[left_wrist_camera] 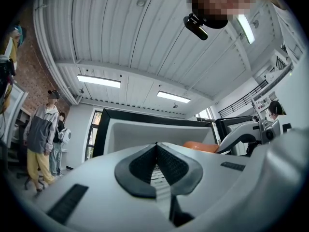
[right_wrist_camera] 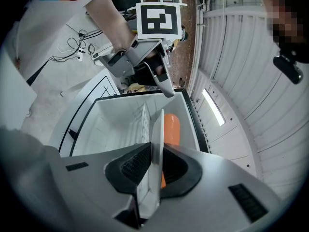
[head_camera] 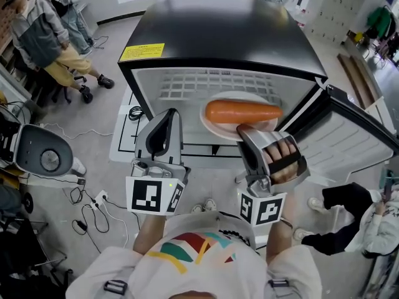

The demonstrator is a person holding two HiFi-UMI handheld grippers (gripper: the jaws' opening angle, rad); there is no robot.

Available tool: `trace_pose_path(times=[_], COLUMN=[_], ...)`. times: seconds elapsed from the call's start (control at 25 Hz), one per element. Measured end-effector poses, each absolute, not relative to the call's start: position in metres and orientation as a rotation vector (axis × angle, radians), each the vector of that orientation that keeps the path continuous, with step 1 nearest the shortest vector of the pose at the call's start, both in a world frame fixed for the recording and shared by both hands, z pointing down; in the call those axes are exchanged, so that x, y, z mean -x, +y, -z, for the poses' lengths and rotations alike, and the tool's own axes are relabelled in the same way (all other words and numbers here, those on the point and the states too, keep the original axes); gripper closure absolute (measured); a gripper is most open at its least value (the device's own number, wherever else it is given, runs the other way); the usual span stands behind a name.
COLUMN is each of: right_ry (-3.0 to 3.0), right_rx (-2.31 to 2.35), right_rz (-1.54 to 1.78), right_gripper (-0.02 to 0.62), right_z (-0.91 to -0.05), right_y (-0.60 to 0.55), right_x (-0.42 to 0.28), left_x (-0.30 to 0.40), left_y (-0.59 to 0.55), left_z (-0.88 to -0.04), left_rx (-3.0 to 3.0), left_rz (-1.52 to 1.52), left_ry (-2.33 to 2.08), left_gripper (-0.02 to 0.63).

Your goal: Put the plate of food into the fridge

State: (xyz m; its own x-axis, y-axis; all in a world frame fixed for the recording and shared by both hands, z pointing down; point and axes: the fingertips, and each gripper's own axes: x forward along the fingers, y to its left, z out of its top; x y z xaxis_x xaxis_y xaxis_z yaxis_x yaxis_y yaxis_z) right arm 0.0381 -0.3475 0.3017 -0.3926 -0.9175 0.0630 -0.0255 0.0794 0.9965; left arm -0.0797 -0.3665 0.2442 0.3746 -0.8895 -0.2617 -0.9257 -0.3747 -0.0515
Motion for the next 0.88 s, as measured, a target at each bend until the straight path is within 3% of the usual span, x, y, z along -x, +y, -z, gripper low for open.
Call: trace_pose_path(times=[0.88], right_ry=[-1.599], right_rx=[-0.870], right_rz=[1.380], right_gripper=[0.543], right_z=[-0.320], right_y=[-0.388], right_x=[-0.028], left_x=[0.081], left_y=[-0.396], left_z=[-0.264], left_rx=[2.460], left_rz=[-0.256], left_ry=[1.670], left_gripper=[0.600])
